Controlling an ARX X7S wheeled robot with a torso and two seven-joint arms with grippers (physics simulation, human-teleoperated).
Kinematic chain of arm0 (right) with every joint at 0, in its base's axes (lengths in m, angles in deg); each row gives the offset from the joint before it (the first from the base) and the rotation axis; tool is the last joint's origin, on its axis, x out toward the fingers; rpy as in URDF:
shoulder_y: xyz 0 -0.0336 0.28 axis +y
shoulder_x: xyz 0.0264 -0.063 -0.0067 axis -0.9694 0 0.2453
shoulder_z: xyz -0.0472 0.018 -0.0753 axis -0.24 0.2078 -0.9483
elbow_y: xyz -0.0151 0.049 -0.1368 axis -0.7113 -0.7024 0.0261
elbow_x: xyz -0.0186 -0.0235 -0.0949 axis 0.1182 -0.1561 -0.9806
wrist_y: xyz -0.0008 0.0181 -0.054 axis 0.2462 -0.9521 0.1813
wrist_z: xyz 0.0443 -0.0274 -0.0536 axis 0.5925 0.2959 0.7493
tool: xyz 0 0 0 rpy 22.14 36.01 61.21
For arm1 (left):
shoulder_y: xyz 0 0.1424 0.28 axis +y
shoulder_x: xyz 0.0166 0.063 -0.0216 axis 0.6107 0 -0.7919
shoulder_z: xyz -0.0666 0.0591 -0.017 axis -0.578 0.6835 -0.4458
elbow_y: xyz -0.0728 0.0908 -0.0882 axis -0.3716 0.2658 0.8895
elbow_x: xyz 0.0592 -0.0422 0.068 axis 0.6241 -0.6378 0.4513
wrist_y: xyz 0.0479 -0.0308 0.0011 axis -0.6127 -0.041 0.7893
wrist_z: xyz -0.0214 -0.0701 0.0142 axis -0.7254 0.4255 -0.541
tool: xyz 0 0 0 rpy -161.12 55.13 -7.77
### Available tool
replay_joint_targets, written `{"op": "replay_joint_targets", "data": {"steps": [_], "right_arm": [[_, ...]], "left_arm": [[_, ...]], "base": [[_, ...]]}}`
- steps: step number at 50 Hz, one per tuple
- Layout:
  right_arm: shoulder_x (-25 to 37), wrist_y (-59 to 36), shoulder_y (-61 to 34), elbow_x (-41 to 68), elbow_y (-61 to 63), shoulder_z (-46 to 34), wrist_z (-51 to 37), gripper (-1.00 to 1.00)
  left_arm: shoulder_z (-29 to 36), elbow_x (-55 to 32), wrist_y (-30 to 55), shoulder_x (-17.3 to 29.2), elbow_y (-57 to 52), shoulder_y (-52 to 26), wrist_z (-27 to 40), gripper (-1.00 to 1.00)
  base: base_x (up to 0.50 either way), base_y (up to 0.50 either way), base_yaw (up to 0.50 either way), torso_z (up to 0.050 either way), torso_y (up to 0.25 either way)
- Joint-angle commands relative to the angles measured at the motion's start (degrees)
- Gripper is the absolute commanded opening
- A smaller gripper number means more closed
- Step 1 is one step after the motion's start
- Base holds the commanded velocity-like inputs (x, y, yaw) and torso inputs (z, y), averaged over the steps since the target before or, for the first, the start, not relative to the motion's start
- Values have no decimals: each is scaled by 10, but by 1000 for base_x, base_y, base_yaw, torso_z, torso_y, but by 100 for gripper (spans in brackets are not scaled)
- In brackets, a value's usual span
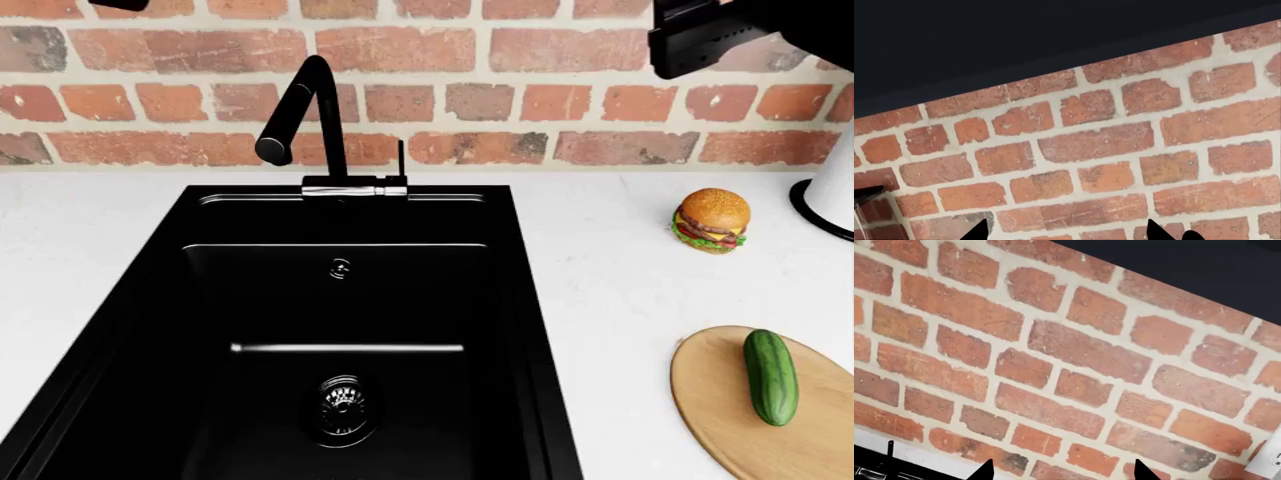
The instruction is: Pick the pickle from the counter and place it in the sink. Then turn on the sink faucet.
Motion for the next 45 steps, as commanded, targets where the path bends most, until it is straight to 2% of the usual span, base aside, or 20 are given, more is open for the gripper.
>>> {"op": "replay_joint_targets", "data": {"steps": [1, 5, 10, 16, 20, 21, 22, 23, 25, 29, 35, 45], "right_arm": [[8, -2, 0, 4, 4, -4, -13, 100], [34, -27, 4, 39, 17, 14, -43, 100], [87, -42, 62, 182, 24, 81, -165, 100], [153, -13, 117, 309, 23, 108, -265, 100], [176, 7, 150, 347, 34, 120, -281, 100], [186, 49, 175, 413, 23, 122, -318, 100], [189, 84, 191, 433, 22, 134, -341, 100], [196, 59, 185, 429, 23, 124, -330, 100], [209, 84, 207, 478, 8, 115, -357, 100], [218, 111, 271, 436, 24, 156, -323, 100], [234, 133, 348, 437, 31, 180, -309, 100], [249, 133, 410, 425, 39, 190, -286, 100]], "left_arm": [[6, -1, -8, 3, 1, 2, -1, 100], [5, -1, -13, 7, -2, 8, -3, 100], [3, -5, -18, 11, -4, 15, -1, 100], [9, 1, -24, 8, -1, 15, -5, 100], [11, 1, -26, 9, -1, 17, -6, 100], [11, 0, -26, 9, -1, 17, -6, 100], [11, 0, -26, 10, -1, 18, -6, 100], [11, 0, -27, 11, -3, 19, -6, 100], [12, 0, -30, 14, -5, 24, -7, 100], [12, 2, -37, 16, -7, 34, -9, 100], [13, -2, -35, 15, -6, 29, -5, 100], [15, -2, -42, 20, -8, 37, -6, 100]], "base": [[0, 0, 0, 0, 0], [0, 0, 0, 0, 0], [0, 0, 0, 0, 0], [0, 0, 0, 0, 0], [0, 0, 0, 0, 0], [0, 0, 0, 0, 0], [0, 0, 0, 0, 0], [0, 0, 0, 0, 0], [0, 0, 0, 0, 0], [0, 0, 0, 0, 0], [0, 0, 0, 0, 0], [0, 0, 0, 0, 0]]}}
